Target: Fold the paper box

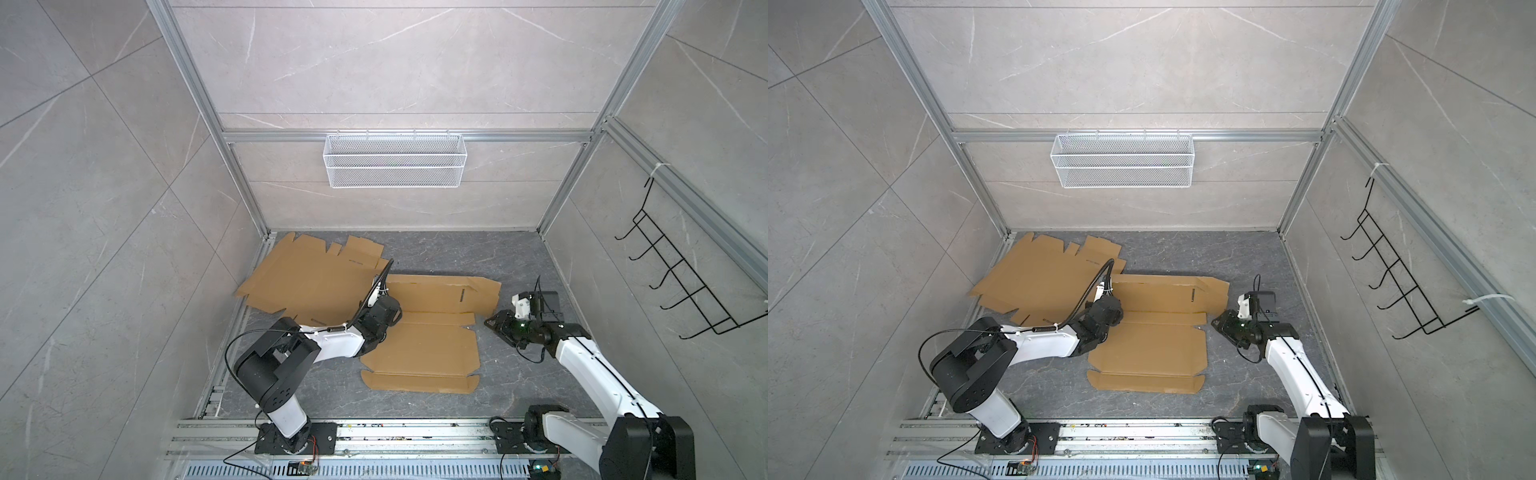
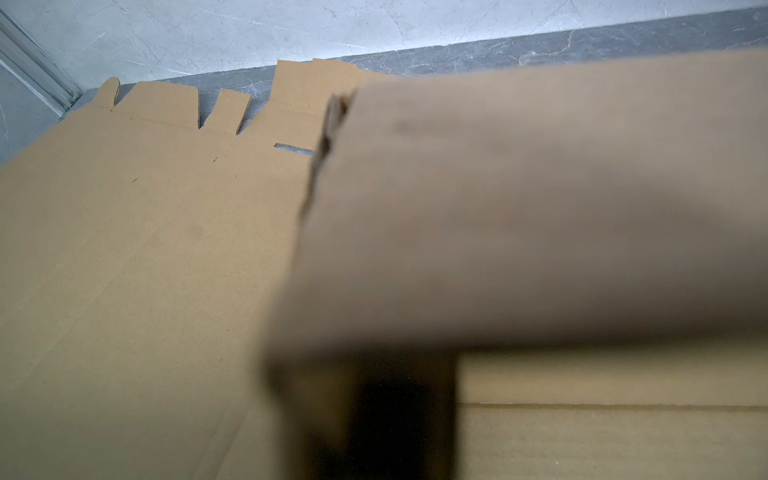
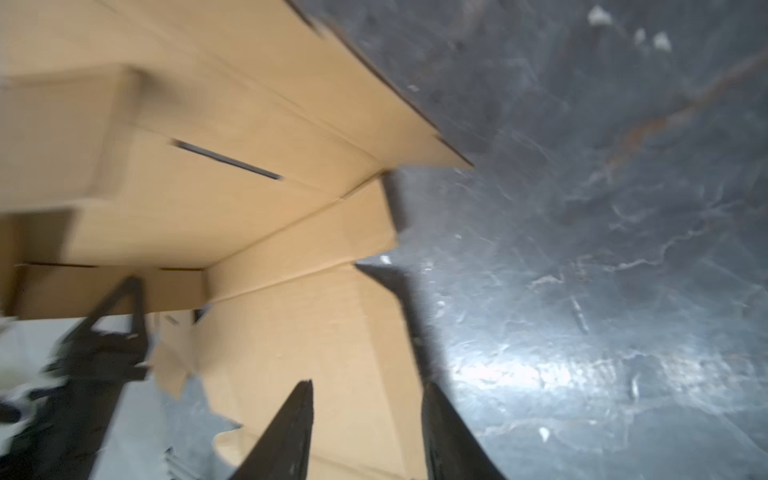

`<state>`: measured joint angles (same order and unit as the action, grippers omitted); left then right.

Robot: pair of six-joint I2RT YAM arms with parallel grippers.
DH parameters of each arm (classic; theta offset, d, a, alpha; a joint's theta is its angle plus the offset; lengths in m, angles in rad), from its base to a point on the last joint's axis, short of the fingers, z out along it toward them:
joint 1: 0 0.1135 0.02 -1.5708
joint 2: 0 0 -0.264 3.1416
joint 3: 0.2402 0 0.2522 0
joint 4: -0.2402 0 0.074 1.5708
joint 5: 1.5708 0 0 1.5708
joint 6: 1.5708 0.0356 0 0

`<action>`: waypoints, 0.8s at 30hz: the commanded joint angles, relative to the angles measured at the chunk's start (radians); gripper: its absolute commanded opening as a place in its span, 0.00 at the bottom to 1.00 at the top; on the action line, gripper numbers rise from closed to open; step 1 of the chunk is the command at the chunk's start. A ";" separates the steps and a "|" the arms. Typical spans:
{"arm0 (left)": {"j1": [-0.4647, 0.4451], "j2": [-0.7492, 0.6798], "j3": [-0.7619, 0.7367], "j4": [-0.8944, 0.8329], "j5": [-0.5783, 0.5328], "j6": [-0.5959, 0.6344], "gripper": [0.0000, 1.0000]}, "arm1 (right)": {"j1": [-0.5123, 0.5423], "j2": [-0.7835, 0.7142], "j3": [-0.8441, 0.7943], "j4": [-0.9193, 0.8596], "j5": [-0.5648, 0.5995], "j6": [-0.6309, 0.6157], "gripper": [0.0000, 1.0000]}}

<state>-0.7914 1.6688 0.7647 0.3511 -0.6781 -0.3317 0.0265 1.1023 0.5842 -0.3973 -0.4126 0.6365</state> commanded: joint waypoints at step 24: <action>0.000 0.058 0.010 -0.106 0.034 0.012 0.00 | 0.262 0.314 -0.125 0.684 0.320 0.127 0.36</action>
<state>-0.7914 1.6913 0.7872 0.3439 -0.6781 -0.3344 0.2691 1.4322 0.4522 0.2539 -0.0830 0.7673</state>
